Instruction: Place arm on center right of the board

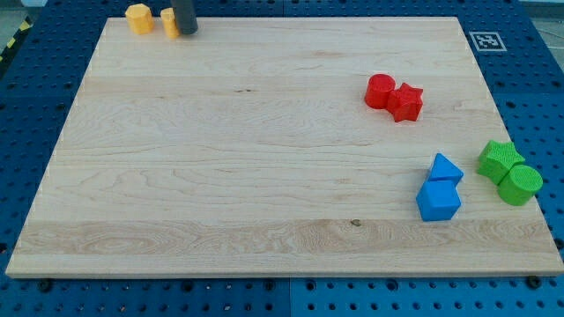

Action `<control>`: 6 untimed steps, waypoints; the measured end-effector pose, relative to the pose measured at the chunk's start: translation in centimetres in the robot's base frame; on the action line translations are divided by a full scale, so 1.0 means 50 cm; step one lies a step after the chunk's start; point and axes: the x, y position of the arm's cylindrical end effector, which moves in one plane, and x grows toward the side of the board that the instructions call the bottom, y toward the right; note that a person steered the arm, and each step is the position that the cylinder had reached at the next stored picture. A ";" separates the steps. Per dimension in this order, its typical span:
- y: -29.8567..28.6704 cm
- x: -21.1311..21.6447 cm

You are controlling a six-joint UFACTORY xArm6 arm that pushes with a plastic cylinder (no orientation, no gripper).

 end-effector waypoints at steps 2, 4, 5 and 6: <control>0.058 0.004; 0.381 0.106; 0.560 0.192; 0.743 0.212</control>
